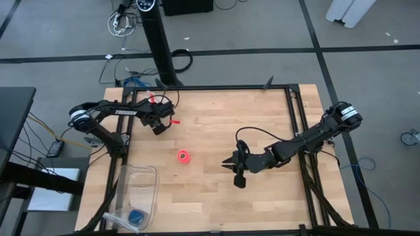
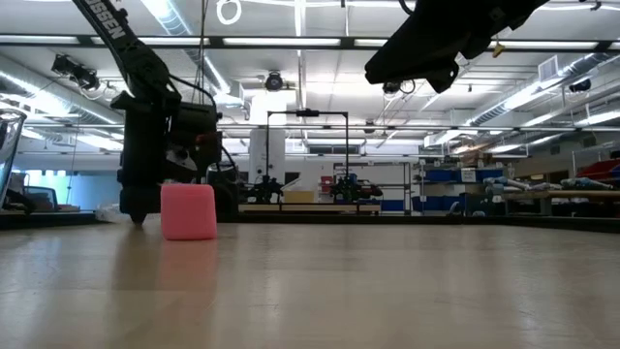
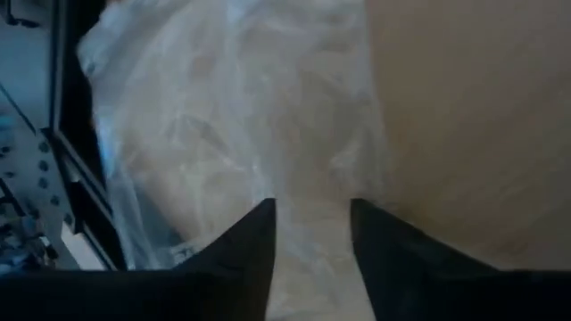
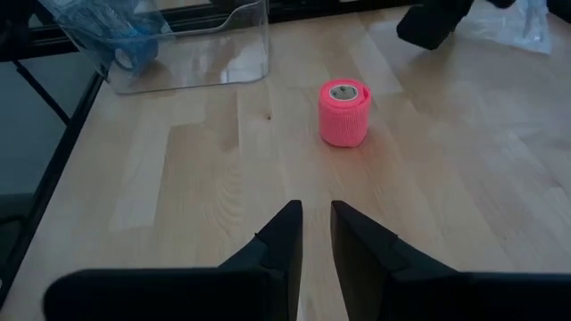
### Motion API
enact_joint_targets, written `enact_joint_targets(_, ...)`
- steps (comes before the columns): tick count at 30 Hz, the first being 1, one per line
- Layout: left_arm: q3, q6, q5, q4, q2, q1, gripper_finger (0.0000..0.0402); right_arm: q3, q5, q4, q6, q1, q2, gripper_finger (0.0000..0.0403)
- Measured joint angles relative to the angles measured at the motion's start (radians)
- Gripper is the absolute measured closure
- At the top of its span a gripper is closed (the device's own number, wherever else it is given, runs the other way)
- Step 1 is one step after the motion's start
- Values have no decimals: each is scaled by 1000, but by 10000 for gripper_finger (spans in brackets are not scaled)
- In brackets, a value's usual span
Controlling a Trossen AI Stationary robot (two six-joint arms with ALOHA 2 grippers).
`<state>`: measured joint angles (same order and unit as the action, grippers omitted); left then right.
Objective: Roll bandage
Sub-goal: Open the zip lock bag
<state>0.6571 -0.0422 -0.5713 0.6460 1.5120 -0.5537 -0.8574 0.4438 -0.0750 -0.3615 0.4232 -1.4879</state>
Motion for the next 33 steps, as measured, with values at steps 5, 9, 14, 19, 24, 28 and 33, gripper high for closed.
enact_joint_targets(5,2,-15,13,1,26,44,343,0,-1,2,0,0,1,345)
enact_joint_targets(9,46,-67,125,12,26,95,392,0,-31,24,-16,3,23,346)
enact_joint_targets(14,120,-129,293,-26,26,181,394,-1,-13,160,-89,26,93,346)
enact_joint_targets(19,191,-201,427,-131,26,267,397,17,-16,267,-206,48,167,348)
enact_joint_targets(24,229,-255,549,-345,26,344,397,128,1,242,-342,51,232,360)
enact_joint_targets(28,233,-310,613,-521,26,397,397,281,78,25,-486,44,253,372)
enact_joint_targets(33,233,-309,617,-676,26,462,375,444,166,-324,-597,23,211,370)
